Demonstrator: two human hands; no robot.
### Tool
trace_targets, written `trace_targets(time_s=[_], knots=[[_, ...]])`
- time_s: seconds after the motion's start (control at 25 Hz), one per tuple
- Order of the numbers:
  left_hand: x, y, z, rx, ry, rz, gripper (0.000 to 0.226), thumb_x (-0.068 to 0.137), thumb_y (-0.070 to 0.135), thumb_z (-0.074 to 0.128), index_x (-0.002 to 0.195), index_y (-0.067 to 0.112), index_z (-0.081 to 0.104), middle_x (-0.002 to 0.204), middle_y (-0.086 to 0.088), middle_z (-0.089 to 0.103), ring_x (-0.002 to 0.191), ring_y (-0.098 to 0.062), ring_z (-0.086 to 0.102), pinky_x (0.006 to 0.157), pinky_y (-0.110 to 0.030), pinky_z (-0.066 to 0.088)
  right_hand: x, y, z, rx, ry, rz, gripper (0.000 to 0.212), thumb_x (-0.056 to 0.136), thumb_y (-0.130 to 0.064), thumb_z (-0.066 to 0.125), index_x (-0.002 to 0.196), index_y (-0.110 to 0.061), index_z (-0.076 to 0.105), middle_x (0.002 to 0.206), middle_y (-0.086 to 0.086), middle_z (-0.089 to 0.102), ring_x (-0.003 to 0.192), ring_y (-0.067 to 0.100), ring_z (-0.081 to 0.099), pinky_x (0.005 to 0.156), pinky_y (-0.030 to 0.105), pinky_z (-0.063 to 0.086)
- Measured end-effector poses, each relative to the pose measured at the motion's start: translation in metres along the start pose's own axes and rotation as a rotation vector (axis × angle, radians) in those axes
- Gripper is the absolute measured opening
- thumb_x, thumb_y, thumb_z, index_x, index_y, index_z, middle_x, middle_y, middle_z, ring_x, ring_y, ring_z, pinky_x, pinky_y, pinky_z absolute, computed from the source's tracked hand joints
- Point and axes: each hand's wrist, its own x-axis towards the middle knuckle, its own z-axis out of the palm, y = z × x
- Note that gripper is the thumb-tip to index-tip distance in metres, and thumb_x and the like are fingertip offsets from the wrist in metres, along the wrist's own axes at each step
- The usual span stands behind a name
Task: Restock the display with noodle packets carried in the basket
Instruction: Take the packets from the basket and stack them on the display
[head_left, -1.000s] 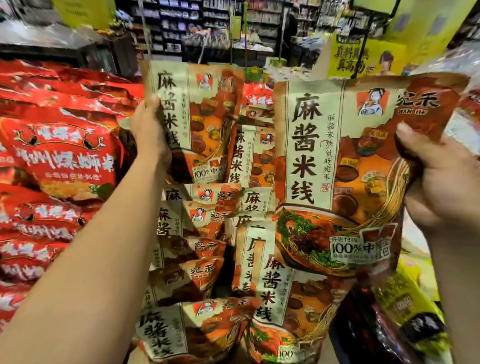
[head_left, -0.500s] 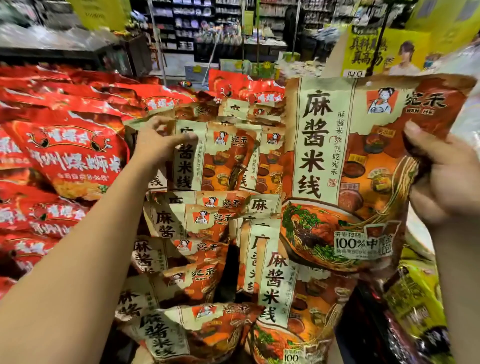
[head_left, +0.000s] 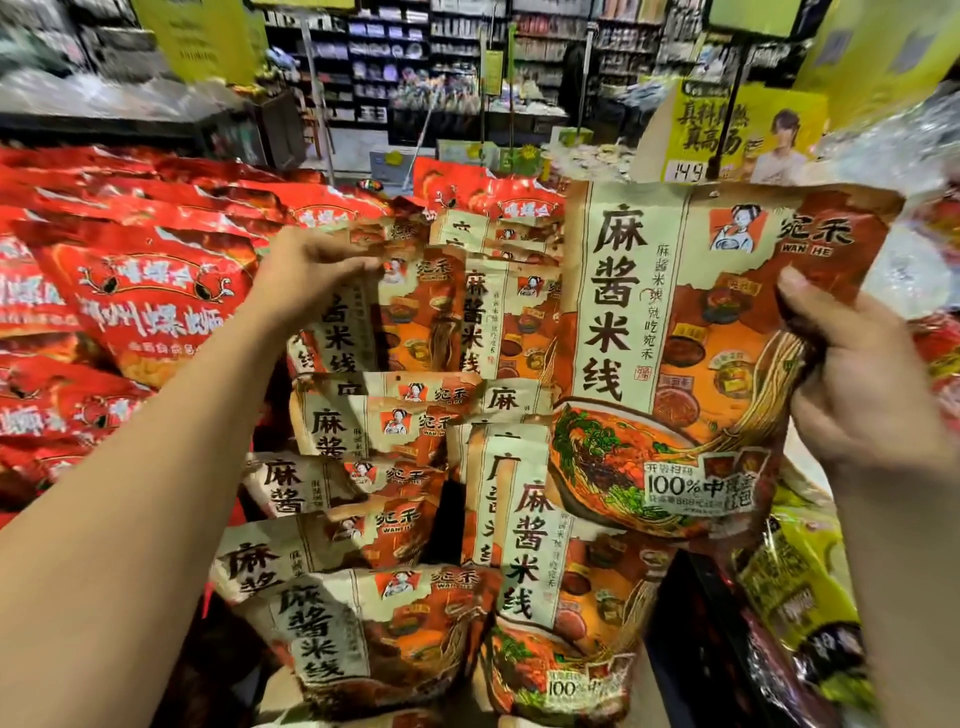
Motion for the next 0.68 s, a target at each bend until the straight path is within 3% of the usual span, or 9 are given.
trace_targets(time_s=[0.12,0.24,0.4,0.68], knots=[[-0.016,-0.011,0.000,0.054,-0.040,-0.006,0.024,0.085,0.020,0.074,0.106,0.009,0.074,0.081,0.005,0.068,0.072,-0.009,0.059,0.068,-0.025,0.050,-0.007,0.004,0.000,-0.063,-0.017,0.007,0.013,0.095,-0.010,0.055,0.103,-0.013,0.065,0.086,-0.002,0.077,0.082,0.015,0.074,0.069,0.030,0.059],[-0.020,-0.008,0.005,0.116,-0.024,-0.012,0.023,0.086,0.020,0.074,0.102,0.004,0.076,0.082,-0.001,0.068,0.081,-0.017,0.061,0.075,-0.035,0.053,-0.018,0.007,-0.005,-0.123,-0.032,0.030,0.013,0.095,-0.012,0.056,0.102,-0.012,0.066,0.086,-0.001,0.077,0.080,0.016,0.074,0.067,0.030,0.060],[-0.019,-0.011,-0.004,0.315,0.009,-0.052,0.020,0.086,0.030,0.074,0.100,0.017,0.078,0.093,-0.002,0.074,0.091,-0.021,0.067,0.086,-0.044,0.056,-0.032,-0.003,-0.012,-0.084,-0.012,0.009,0.012,0.096,-0.008,0.054,0.098,-0.013,0.065,0.078,-0.004,0.077,0.073,0.012,0.074,0.063,0.027,0.059],[-0.029,-0.014,-0.008,0.459,0.121,-0.176,0.019,0.096,0.019,0.062,0.109,0.017,0.075,0.108,-0.008,0.073,0.091,-0.025,0.065,0.070,-0.039,0.055,-0.051,-0.019,-0.027,-0.137,0.027,-0.019,0.011,0.094,-0.008,0.057,0.097,-0.015,0.064,0.076,-0.008,0.076,0.070,0.008,0.073,0.061,0.023,0.058]])
